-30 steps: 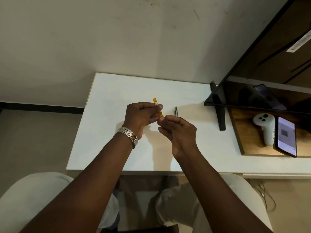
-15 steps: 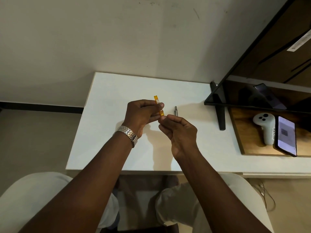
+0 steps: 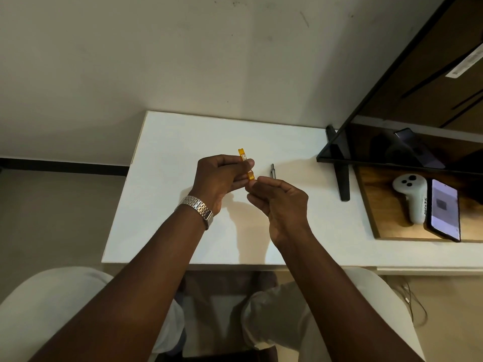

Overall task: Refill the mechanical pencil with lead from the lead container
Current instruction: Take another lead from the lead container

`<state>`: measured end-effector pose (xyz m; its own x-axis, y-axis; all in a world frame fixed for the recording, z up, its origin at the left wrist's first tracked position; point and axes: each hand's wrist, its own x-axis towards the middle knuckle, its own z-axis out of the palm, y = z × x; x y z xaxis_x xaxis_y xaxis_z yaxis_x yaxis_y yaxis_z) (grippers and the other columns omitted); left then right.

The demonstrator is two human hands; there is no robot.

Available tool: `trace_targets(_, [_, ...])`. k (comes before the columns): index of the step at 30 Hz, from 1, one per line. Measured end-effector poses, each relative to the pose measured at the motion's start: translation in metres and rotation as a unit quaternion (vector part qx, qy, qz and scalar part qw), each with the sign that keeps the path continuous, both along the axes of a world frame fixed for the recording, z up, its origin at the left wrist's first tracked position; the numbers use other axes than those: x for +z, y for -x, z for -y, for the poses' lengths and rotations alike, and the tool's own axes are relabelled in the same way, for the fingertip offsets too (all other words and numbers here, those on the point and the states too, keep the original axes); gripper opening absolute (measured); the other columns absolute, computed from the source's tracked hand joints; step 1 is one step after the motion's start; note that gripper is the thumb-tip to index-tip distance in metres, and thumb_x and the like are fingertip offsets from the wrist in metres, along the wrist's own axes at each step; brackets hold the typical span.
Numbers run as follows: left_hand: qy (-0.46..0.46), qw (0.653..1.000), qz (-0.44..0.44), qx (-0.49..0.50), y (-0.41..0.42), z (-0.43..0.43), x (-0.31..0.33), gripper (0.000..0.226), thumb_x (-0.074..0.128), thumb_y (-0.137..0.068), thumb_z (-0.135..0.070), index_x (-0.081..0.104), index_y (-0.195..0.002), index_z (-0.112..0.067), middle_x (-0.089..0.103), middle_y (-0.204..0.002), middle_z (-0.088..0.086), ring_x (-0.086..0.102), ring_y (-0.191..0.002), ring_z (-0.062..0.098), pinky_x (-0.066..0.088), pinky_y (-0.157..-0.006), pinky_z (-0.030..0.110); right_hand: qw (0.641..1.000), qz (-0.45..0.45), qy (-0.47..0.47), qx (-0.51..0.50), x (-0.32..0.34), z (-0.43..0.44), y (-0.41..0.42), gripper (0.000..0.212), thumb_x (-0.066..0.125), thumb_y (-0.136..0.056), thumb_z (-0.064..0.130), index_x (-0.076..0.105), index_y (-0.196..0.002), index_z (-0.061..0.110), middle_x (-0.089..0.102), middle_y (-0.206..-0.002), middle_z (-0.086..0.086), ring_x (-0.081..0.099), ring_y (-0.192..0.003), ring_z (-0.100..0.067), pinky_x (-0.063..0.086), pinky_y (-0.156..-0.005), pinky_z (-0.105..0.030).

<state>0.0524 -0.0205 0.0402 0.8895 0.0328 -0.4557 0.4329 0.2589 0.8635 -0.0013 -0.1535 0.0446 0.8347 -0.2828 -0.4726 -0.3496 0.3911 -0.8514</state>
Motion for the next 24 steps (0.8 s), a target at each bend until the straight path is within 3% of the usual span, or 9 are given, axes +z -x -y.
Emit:
trace_targets(12, [-0.005, 1.000, 0.008, -0.019, -0.003, 0.001, 0.001, 0.033, 0.088, -0.082, -0.006, 0.075, -0.111, 0.004, 0.082, -0.102, 0.019, 0.081, -0.080, 0.023, 0.065, -0.069, 0.027, 1.000, 0.012, -0.010, 0.002, -0.001, 0.003, 0.001, 0.013, 0.082, -0.084, -0.001, 0.079, -0.096, 0.003, 0.081, -0.091, -0.017, 0.081, -0.085, -0.032, 0.067, -0.079, -0.038])
trace_targets(21, [0.005, 0.999, -0.008, -0.049, -0.005, -0.007, 0.002, 0.036, 0.087, -0.082, -0.005, 0.074, -0.113, 0.008, 0.083, -0.100, 0.016, 0.081, -0.072, 0.019, 0.065, -0.065, 0.027, 0.995, 0.070, 0.065, 0.021, -0.012, -0.001, 0.002, 0.013, 0.082, -0.086, 0.004, 0.080, -0.098, 0.003, 0.081, -0.088, -0.014, 0.080, -0.083, -0.030, 0.065, -0.073, -0.034])
trace_targets(24, [-0.037, 0.997, -0.014, -0.060, -0.008, -0.012, -0.001, 0.029, 0.089, -0.082, -0.014, 0.079, -0.106, -0.003, 0.085, -0.092, 0.005, 0.081, -0.073, 0.013, 0.063, -0.068, 0.032, 0.989, 0.078, 0.116, 0.054, -0.014, -0.004, -0.002, 0.011, 0.085, -0.085, 0.011, 0.083, -0.096, 0.009, 0.082, -0.083, -0.010, 0.081, -0.082, -0.029, 0.066, -0.072, -0.033])
